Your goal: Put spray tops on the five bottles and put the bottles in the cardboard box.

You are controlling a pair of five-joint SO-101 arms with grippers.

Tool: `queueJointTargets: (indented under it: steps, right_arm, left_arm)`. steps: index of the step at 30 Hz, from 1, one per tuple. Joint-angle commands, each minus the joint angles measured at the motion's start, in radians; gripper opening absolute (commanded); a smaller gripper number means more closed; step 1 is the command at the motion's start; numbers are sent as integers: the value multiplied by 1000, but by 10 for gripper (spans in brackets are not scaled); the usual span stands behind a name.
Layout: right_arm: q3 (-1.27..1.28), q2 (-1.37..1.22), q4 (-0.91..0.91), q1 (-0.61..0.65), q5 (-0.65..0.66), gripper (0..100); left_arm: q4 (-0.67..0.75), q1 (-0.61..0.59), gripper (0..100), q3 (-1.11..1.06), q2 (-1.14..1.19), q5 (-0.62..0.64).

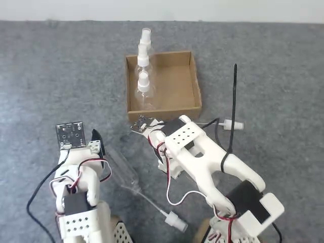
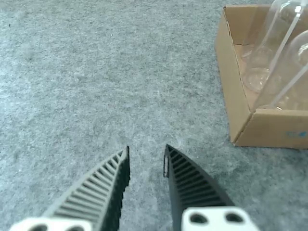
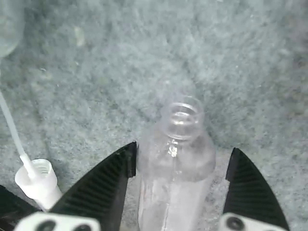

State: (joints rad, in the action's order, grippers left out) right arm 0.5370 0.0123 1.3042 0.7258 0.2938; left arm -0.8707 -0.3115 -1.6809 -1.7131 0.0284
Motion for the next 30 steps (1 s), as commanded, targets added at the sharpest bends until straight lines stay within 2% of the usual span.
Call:
queueJointTargets:
  steps: [1,6,18,23,30]
  right_arm:
    - [-55,76,16,7,-17,252]
    - [-60,77,48,4,-18,184]
    - [-55,70,71,4,-18,173]
    - [-61,81,77,4,-18,60]
    - [-61,142,128,4,-17,54]
  left_arm:
    - [28,-8,113,5,-14,-5]
    - [28,-8,113,5,-14,-5]
    - [28,-8,113,5,-14,-5]
    - [28,-8,113,5,-14,-5]
    - [28,-5,113,5,-14,-5]
